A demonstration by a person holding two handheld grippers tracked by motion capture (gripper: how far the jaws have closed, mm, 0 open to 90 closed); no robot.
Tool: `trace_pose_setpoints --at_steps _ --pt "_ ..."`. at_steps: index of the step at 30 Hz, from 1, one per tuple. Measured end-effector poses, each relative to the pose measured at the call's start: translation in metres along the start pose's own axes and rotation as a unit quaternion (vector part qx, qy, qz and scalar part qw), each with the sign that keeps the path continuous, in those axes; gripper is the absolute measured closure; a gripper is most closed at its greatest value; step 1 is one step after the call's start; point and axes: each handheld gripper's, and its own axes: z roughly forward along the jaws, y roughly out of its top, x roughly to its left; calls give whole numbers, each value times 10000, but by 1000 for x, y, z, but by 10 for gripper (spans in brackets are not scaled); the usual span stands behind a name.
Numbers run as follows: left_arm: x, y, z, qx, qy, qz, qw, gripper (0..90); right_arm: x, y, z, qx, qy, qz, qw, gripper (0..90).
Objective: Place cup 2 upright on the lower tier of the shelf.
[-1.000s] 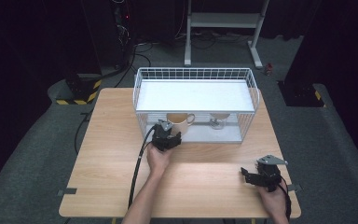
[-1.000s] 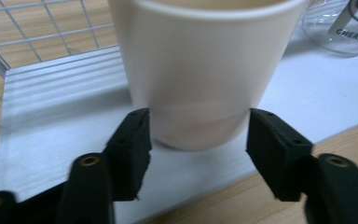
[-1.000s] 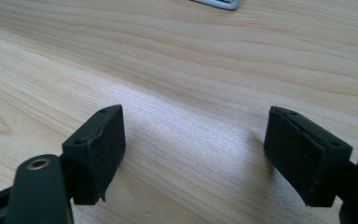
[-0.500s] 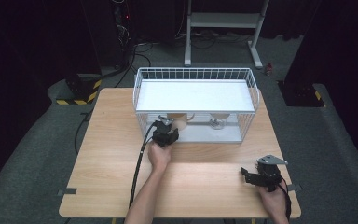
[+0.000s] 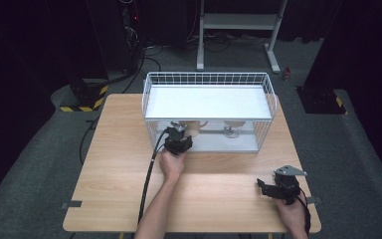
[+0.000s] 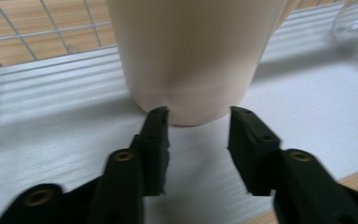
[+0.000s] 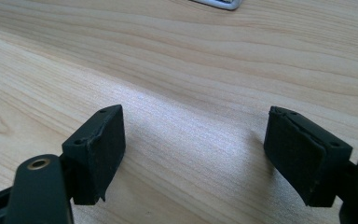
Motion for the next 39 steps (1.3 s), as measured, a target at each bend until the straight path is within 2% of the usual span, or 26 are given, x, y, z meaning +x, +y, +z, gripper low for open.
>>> trace_pose_setpoints --at_steps 1,2,4,5,6,9,11,15,17,20,22,26,28,34,39 --pt "-1 -1 -2 -58 -95 -45 9999 533 0 0 0 0 -1 0 10000 208" --pt "-1 -1 -5 -98 -35 11 9999 505 0 0 0 0 1 -4 10000 208" --pt "-2 -2 -8 -116 -161 54 9998 471 0 0 0 -1 0 -4 10000 208" --pt "-1 -2 -10 -110 -101 135 9998 454 0 0 0 -1 0 -5 10000 208" --pt "0 -2 -13 -158 -150 196 9996 442 0 0 0 -1 -1 -5 10000 208" --pt "-1 -4 -18 -223 -280 47 9993 416 0 0 0 -1 -1 -6 10000 208" --pt "-1 -5 -22 -256 -292 88 9992 404 0 0 0 -3 -6 -23 10000 208" --pt "1 -6 -31 -345 -339 199 9986 391 0 0 0 -4 -6 -20 10000 208" --pt "2 -6 -35 -404 -458 102 9981 385 0 0 0 -4 -6 -19 10000 208" --pt "3 -8 -40 -437 -542 86 9975 380 0 0 0 -3 -7 -19 10000 208" --pt "5 -8 -42 -416 -542 154 9975 375 0 0 0 -4 -6 -19 10000 208" --pt "7 -11 -48 -435 -606 61 9972 368 0 0 0 -4 -5 -18 10000 208" --pt "7 -11 -50 -427 -622 104 9971 359 0 0 0 -4 -6 -18 10000 208" --pt "8 -10 -60 -548 -684 105 9961 357 0 0 0 -4 -5 -18 10000 208" --pt "7 -10 -65 -607 -662 182 9958 356 0 0 0 -4 -5 -20 10000 208"
